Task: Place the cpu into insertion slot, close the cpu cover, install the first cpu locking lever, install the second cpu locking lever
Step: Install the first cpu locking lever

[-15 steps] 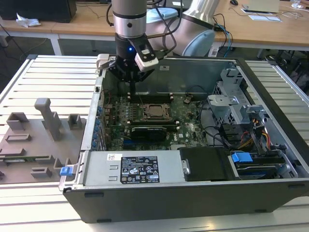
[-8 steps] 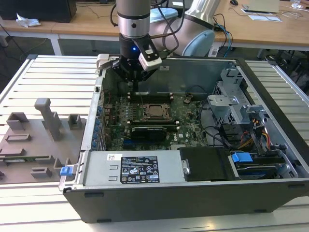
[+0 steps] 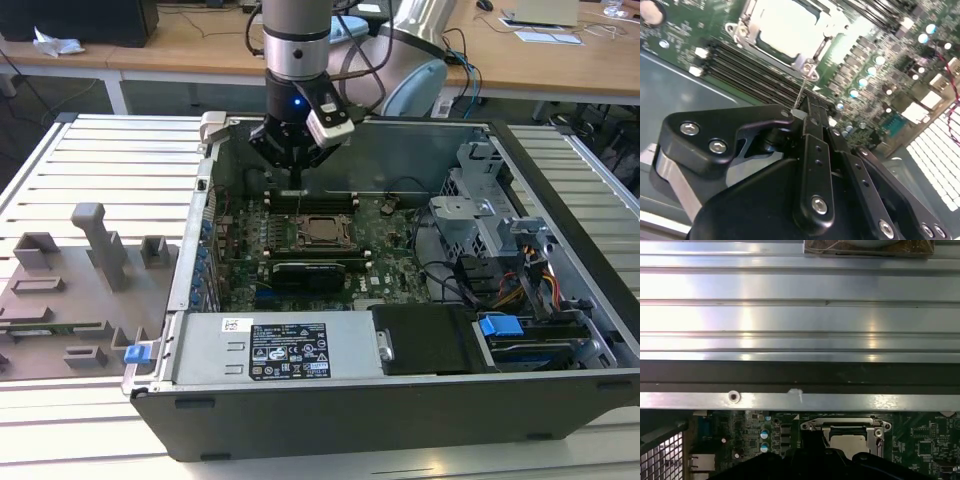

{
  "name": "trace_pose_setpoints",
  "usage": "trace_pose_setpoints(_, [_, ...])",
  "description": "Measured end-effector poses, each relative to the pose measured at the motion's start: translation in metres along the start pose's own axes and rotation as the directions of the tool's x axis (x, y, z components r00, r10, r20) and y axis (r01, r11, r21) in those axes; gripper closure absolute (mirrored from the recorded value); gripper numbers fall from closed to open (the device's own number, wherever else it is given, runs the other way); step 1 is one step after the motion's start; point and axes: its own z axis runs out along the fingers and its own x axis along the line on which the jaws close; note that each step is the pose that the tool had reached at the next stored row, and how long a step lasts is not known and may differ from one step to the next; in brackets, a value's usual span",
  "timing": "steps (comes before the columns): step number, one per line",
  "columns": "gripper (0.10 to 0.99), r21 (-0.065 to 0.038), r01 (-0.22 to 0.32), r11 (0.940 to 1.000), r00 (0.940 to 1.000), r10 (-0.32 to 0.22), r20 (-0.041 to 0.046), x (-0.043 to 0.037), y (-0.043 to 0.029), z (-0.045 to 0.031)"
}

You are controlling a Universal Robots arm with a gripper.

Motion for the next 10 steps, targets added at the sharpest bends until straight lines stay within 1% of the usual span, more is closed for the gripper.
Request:
trace_pose_setpoints(1, [0.98, 0.0, 0.0, 1.0, 1.0, 0.0, -0.001, -0.0055, 0.0, 0.0001])
trace_pose_setpoints(5, [0.98, 0.0, 0.0, 1.0, 1.0, 0.0, -0.0026, -0.0157, 0.0, 0.0005])
trace_pose_setpoints(7, [0.98, 0.0, 0.0, 1.0, 1.0, 0.0, -0.0037, -0.0256, 0.0, 0.0009])
trace_pose_setpoints(8, [0.98, 0.0, 0.0, 1.0, 1.0, 0.0, -0.0041, -0.0289, 0.0, 0.0009])
trace_pose_setpoints(9, [0.98, 0.0, 0.0, 1.0, 1.0, 0.0, -0.0044, -0.0317, 0.0, 0.001])
trace_pose_setpoints(10, [0.98, 0.0, 0.0, 1.0, 1.0, 0.0, -0.0044, -0.0325, 0.0, 0.001])
